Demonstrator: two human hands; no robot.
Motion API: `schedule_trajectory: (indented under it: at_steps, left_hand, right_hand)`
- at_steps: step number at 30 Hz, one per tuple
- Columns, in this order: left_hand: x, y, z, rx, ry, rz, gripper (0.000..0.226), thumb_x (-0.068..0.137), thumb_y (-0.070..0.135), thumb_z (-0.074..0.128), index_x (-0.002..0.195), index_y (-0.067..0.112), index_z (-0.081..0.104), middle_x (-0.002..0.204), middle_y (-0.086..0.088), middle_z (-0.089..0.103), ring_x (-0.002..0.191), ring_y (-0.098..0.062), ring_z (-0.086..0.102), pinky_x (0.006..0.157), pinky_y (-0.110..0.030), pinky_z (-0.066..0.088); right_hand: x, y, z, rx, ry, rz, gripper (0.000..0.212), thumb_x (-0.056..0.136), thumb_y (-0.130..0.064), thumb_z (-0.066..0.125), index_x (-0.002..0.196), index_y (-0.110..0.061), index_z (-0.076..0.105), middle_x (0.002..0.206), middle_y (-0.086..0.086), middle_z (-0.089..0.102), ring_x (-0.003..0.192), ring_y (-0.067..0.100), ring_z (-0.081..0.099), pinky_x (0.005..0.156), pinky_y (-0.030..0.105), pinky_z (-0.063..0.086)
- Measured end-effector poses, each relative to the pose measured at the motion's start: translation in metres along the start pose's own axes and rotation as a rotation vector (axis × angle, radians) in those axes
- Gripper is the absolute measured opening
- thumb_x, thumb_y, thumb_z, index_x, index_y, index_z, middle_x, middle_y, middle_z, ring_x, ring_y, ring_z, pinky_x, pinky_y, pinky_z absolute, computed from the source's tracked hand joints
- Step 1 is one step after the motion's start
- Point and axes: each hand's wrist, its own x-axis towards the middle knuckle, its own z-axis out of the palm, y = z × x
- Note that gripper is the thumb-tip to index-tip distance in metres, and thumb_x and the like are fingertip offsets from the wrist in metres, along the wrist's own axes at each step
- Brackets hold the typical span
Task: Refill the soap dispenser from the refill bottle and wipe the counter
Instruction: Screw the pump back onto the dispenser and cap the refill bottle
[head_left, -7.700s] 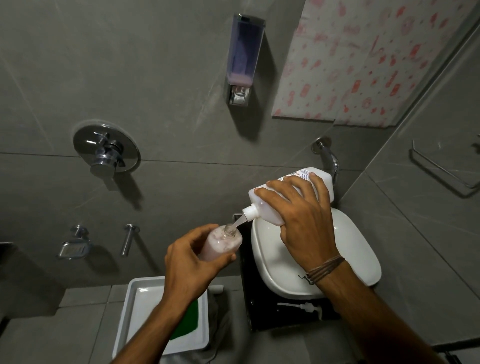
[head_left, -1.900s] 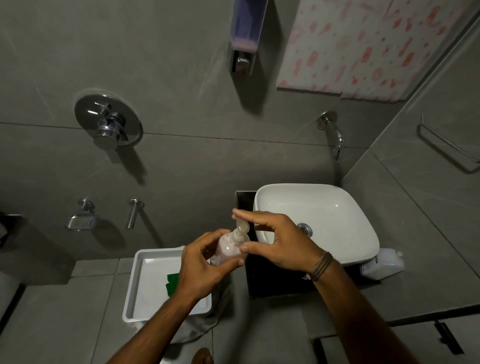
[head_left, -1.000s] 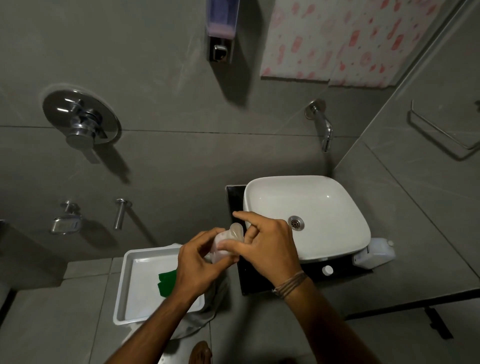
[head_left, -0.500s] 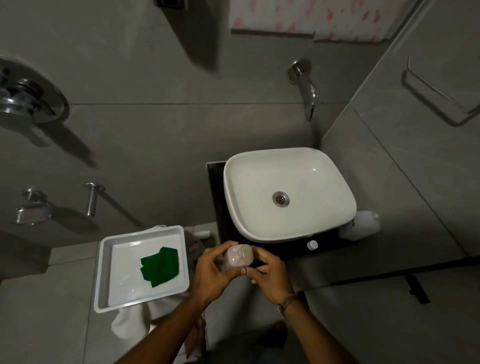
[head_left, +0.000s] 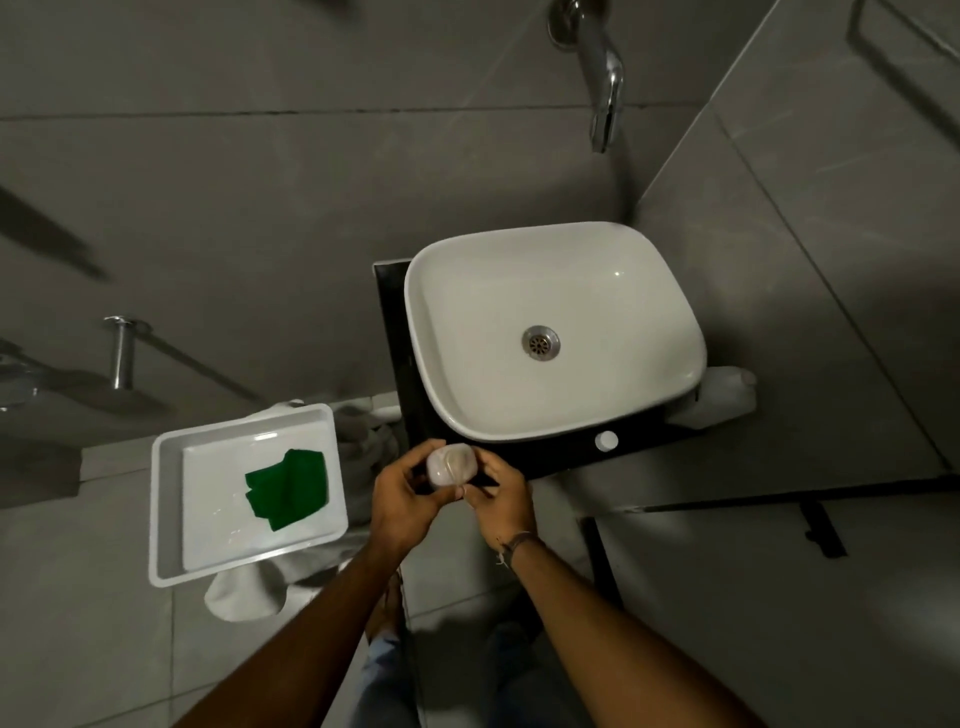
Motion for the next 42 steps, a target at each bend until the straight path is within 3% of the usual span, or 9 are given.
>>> schedule_trajectory:
  at_steps: [4, 11, 16, 19, 22, 26, 31, 35, 42]
  left_hand:
    - [0.0, -0.002, 0.002, 0.053, 0.02, -0.01, 0.076, 0.065, 0.002, 0.097, 0.116, 0.051, 0.072, 0.113, 0.016, 0.08, 0.107, -0.006, 0.075, 0.092, -0.028, 0.062]
    - [-0.021, 0.005, 0.009, 0.059, 0.155, -0.155, 0.107, 0.053, 0.0, 0.103, 0.145, 0.014, 0.05, 0.142, -0.01, 0.062, 0.125, -0.023, 0.064, 0.101, -0.042, 0.057]
    - [-0.086, -0.003, 0.049, 0.297, 0.184, -0.586, 0.056, 0.069, 0.026, 0.097, 0.109, 0.028, 0.058, 0.102, 0.002, 0.071, 0.098, -0.027, 0.072, 0.091, -0.047, 0.058]
    - [-0.092, 0.016, 0.1, 0.327, -0.024, -0.425, 0.04, 0.077, 0.025, 0.09, 0.101, 0.04, 0.062, 0.102, 0.01, 0.071, 0.095, -0.017, 0.073, 0.08, -0.028, 0.056]
    - [-0.063, 0.046, 0.163, 0.399, -0.123, -0.112, 0.04, 0.087, 0.017, 0.081, 0.123, 0.026, 0.065, 0.125, 0.002, 0.067, 0.112, -0.02, 0.068, 0.093, -0.036, 0.056]
    - [-0.008, 0.076, 0.237, 0.649, -0.229, 0.197, 0.054, 0.095, 0.02, 0.067, 0.147, 0.019, 0.053, 0.145, -0.006, 0.056, 0.128, -0.028, 0.056, 0.105, -0.043, 0.051]
    - [0.023, 0.071, 0.293, 1.056, -0.272, 0.195, 0.062, 0.102, 0.018, 0.049, 0.161, 0.023, 0.033, 0.165, -0.006, 0.036, 0.14, -0.034, 0.044, 0.106, -0.05, 0.048]
    - [0.029, 0.053, 0.303, 1.211, -0.22, 0.188, 0.053, 0.096, 0.005, 0.049, 0.147, 0.018, 0.054, 0.148, -0.011, 0.054, 0.128, -0.037, 0.053, 0.099, -0.047, 0.05]
    - [0.034, 0.057, 0.292, 1.049, -0.199, 0.198, 0.035, 0.09, -0.003, 0.066, 0.121, 0.013, 0.072, 0.123, -0.011, 0.071, 0.113, -0.038, 0.064, 0.082, -0.044, 0.057]
  right_hand:
    - [0.001, 0.004, 0.0, 0.04, -0.022, 0.014, 0.052, 0.086, 0.012, 0.068, 0.132, -0.01, 0.064, 0.128, 0.006, 0.07, 0.119, 0.019, 0.065, 0.097, 0.025, 0.055]
    - [-0.006, 0.022, -0.019, 0.117, -0.041, 0.116, 0.064, 0.088, 0.02, 0.061, 0.146, -0.005, 0.05, 0.143, 0.014, 0.057, 0.127, 0.029, 0.06, 0.1, 0.03, 0.053]
    - [-0.013, 0.063, -0.096, 0.157, 0.213, 0.256, 0.051, 0.09, 0.019, 0.059, 0.136, -0.002, 0.058, 0.136, 0.022, 0.06, 0.094, 0.024, 0.061, 0.062, 0.01, 0.055]
    - [-0.011, 0.076, -0.153, 0.11, 0.441, 0.283, 0.05, 0.088, 0.006, 0.07, 0.134, -0.007, 0.059, 0.132, 0.017, 0.065, 0.098, 0.017, 0.063, 0.076, 0.01, 0.054]
    - [0.003, 0.072, -0.203, 0.158, 0.628, 0.267, 0.066, 0.077, 0.002, 0.083, 0.136, -0.012, 0.058, 0.129, 0.015, 0.068, 0.109, 0.028, 0.067, 0.097, 0.041, 0.056]
    - [0.036, 0.055, -0.255, 0.234, 0.729, 0.2, 0.079, 0.073, -0.005, 0.088, 0.142, -0.018, 0.051, 0.134, 0.01, 0.064, 0.116, 0.028, 0.063, 0.099, 0.044, 0.055]
    - [0.078, 0.041, -0.266, 0.352, 0.824, 0.108, 0.089, 0.06, 0.001, 0.093, 0.139, -0.013, 0.054, 0.133, 0.005, 0.064, 0.118, 0.022, 0.062, 0.1, 0.04, 0.056]
    - [0.101, 0.04, -0.261, 0.496, 0.875, 0.112, 0.094, 0.057, -0.001, 0.095, 0.138, -0.021, 0.053, 0.131, 0.003, 0.066, 0.114, 0.022, 0.066, 0.093, 0.043, 0.061]
    - [0.114, 0.037, -0.272, 0.388, 0.893, 0.146, 0.078, 0.058, -0.023, 0.097, 0.125, -0.029, 0.058, 0.121, -0.002, 0.067, 0.105, 0.024, 0.069, 0.078, 0.032, 0.061]
